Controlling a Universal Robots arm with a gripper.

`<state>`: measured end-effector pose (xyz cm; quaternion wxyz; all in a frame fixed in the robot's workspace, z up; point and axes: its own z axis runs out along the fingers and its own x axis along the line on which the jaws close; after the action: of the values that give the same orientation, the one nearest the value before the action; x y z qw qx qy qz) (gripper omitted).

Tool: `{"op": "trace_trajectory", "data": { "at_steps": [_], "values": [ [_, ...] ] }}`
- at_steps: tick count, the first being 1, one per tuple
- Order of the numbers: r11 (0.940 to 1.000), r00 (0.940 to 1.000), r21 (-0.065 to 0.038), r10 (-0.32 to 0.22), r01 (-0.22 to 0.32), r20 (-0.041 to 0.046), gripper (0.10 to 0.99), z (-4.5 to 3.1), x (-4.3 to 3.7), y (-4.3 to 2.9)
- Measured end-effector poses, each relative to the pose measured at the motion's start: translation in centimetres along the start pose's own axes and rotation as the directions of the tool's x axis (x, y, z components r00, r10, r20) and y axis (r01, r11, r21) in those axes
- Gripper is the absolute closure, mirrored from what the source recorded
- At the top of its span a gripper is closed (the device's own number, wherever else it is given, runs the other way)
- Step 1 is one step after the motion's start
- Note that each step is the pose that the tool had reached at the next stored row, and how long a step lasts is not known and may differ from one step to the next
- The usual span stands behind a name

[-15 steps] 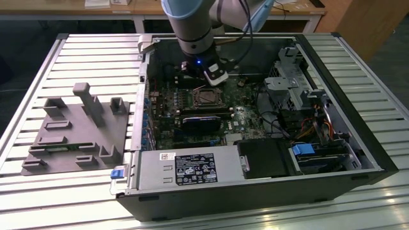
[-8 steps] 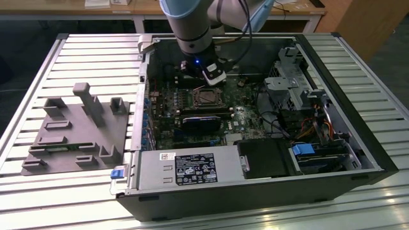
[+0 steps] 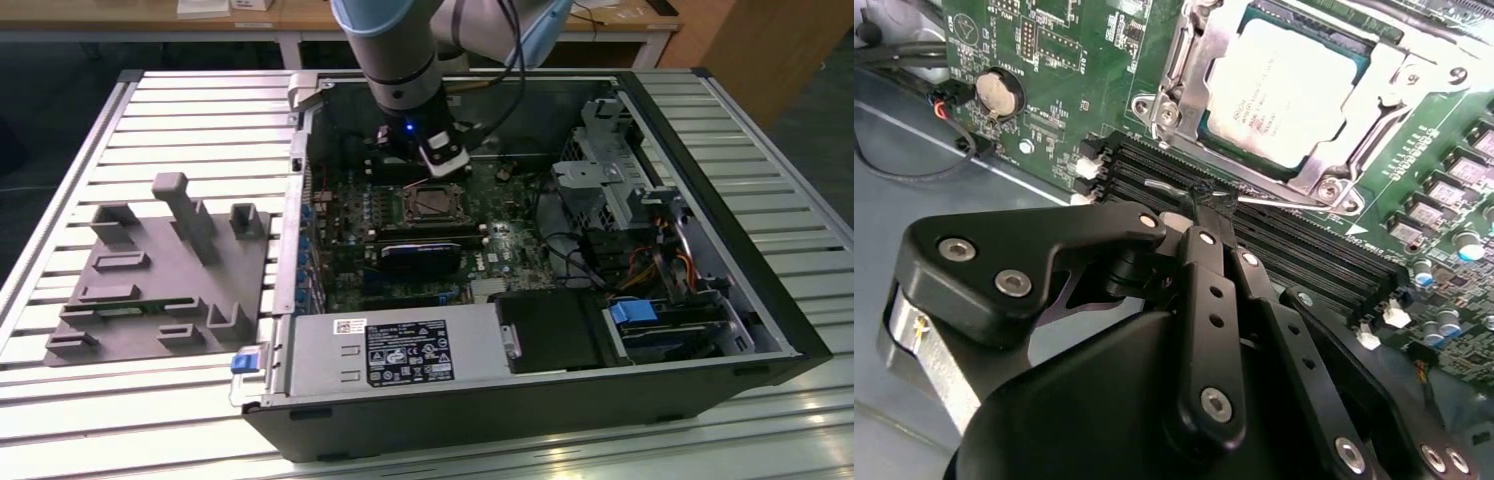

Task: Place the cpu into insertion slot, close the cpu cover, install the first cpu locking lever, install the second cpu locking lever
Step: 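Install the first cpu locking lever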

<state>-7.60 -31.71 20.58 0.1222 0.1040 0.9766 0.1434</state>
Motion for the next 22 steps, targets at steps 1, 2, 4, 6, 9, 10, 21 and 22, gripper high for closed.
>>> {"op": "trace_trajectory", "data": {
  "at_steps": [1, 2, 4, 6, 9, 10, 21, 22],
  "values": [
    [1.0000, 1.0000, 0.002, 0.007, -0.007, 0.0021, 0.984, 0.02, 0.01, 0.02],
    [0.9999, 0.9999, 0.003, 0.013, -0.013, 0.0043, 0.984, 0.06, 0.02, 0.04],
    [0.9997, 0.9997, 0.005, 0.024, -0.024, 0.0078, 0.984, 0.11, 0.06, 0.10],
    [0.9995, 0.9995, 0.007, 0.031, -0.032, 0.0105, 0.984, 0.16, 0.11, 0.19],
    [0.9991, 0.9990, 0.009, 0.042, -0.042, 0.0140, 0.984, 0.25, 0.21, 0.30],
    [0.9989, 0.9988, 0.010, 0.046, -0.046, 0.0154, 0.984, 0.28, 0.24, 0.32],
    [0.9963, 0.9962, 0.024, 0.081, -0.082, 0.0310, 0.984, 0.74, 0.42, 0.40],
    [0.9961, 0.9960, 0.026, 0.083, -0.084, 0.0324, 0.984, 0.80, 0.44, 0.41]
  ]
}}
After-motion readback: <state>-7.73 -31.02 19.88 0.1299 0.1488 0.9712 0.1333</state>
